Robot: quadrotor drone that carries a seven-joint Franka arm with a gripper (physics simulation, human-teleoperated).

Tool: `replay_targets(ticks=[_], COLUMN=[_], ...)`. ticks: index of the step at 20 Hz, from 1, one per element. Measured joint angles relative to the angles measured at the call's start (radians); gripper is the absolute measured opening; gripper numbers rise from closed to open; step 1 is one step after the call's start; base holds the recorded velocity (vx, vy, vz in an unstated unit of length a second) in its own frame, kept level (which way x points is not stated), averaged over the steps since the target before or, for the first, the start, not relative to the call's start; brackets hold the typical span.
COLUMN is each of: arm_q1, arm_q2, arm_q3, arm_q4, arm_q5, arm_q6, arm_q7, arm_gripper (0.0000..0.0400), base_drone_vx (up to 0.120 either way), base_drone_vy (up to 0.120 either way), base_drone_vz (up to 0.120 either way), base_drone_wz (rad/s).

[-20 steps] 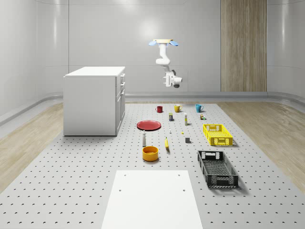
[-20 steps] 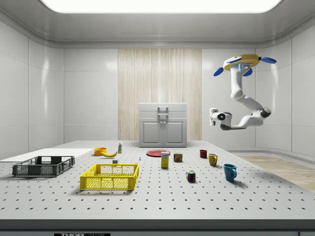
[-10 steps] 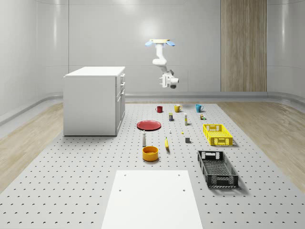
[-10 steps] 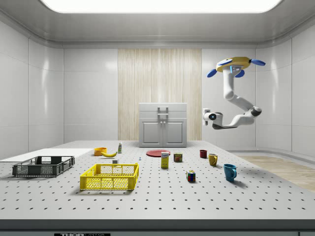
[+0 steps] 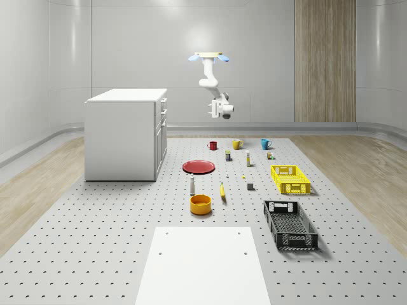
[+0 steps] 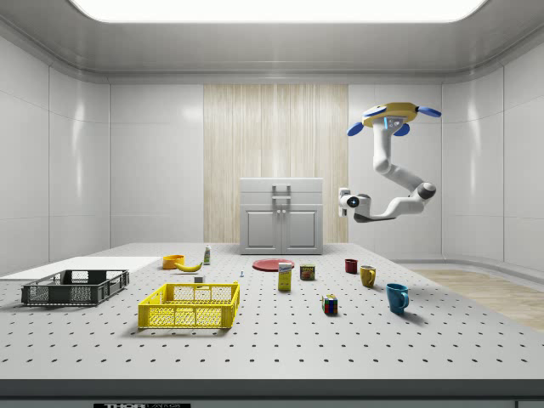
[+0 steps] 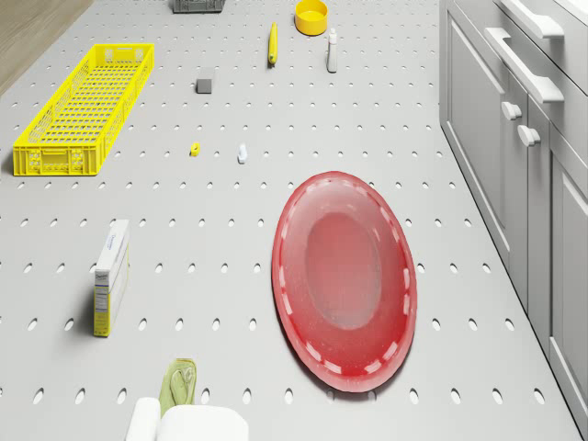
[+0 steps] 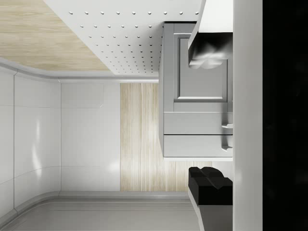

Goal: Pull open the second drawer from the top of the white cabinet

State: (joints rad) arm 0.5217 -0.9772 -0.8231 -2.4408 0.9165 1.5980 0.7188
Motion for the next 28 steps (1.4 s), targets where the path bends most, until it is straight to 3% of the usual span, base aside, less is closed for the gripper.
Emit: replay_targets(ticks=[25, 28], arm_q1=[0.087, 0.095], arm_q2=[-0.087, -0.096], arm_q3=[-0.032, -0.035], arm_q4=[-0.011, -0.012], arm_q5=[-0.067, -0.073], arm_q6=[0.080, 0.088], arm_q7=[0.055, 0.061], arm_gripper=[0.0300, 0.0300], base_drone_vx=[0.120, 0.120], base_drone_vy=[-0.120, 0.000], base_drone_vz=[0.000, 0.000], base_drone_wz=[0.000, 0.000])
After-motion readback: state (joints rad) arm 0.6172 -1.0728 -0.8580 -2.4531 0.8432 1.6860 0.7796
